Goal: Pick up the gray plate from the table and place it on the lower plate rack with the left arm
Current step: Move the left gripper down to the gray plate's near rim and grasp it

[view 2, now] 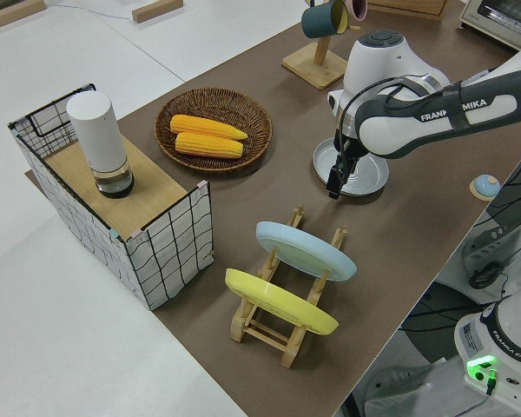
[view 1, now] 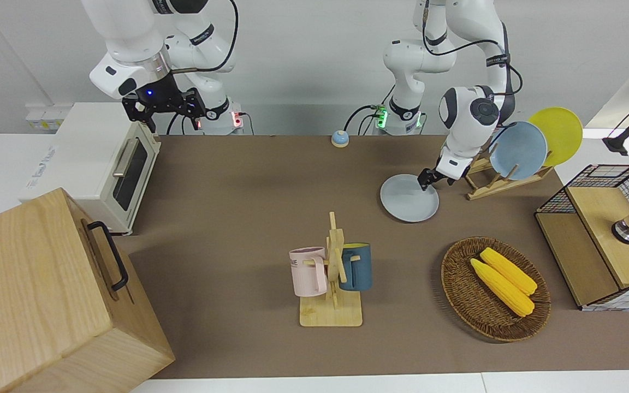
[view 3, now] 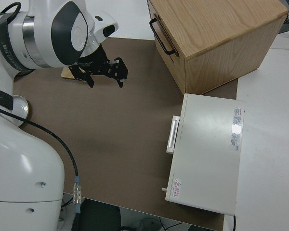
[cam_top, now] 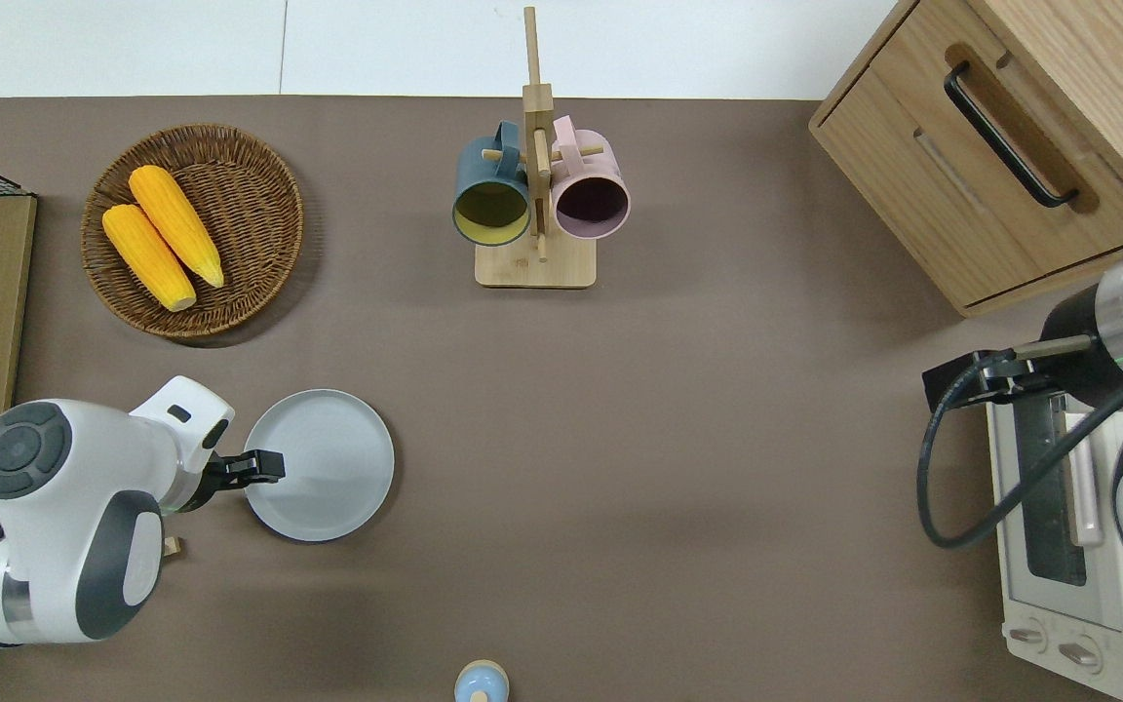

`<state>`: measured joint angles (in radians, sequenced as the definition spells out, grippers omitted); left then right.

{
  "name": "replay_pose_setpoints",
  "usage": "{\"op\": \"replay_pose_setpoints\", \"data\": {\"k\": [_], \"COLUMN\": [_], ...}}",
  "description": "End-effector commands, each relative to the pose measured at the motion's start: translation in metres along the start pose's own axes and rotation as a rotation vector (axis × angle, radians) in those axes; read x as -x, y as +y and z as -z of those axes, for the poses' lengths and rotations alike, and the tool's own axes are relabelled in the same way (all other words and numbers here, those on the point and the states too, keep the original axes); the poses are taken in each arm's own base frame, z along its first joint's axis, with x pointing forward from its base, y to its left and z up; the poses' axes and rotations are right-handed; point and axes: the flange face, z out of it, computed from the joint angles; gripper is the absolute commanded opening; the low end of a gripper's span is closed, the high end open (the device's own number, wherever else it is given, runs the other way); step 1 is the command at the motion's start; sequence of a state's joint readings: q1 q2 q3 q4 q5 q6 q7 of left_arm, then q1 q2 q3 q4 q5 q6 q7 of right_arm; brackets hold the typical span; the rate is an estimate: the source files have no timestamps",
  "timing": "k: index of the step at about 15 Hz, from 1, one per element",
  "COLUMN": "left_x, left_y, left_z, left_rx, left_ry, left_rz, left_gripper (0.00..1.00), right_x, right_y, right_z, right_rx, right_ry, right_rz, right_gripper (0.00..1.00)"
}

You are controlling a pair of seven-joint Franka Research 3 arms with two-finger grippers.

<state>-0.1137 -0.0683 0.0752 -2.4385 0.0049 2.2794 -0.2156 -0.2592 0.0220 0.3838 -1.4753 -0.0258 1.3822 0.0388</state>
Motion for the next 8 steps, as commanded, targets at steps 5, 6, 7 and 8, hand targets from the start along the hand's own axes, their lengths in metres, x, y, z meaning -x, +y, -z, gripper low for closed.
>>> {"op": "replay_pose_setpoints", "data": {"k": [5,6,7,8], "left_x": [-0.0021,-0.0021,-0.0021,-0.0019], "left_y": [0.0011,0.0011,0.0011,0.0011], "left_z": [-0.021,-0.021,-0.021,-0.0204], "left_rx": [0.036,0.036,0.036,0.036], "left_ry": [0.001,0.001,0.001,0.001], "left_rz": [0.03,0.03,0.03,0.03], "left_gripper": [0.29,0.15,0.03,0.0], "right_x": [0.0021,0.0022,0.0022,0.0022], "right_y": [0.0019,0.0019,0.0025,0.0017], "right_z": [0.0026,0.0033,0.0033,0.0033], "right_rx": [0.007,0.006,0.005,0.005], "right_ry": [-0.003,-0.001,-0.001,-0.001], "right_rz": [-0.015,-0.015,-0.016,-0.015], "right_gripper": [0.983,0.983,0.983,0.983]}}
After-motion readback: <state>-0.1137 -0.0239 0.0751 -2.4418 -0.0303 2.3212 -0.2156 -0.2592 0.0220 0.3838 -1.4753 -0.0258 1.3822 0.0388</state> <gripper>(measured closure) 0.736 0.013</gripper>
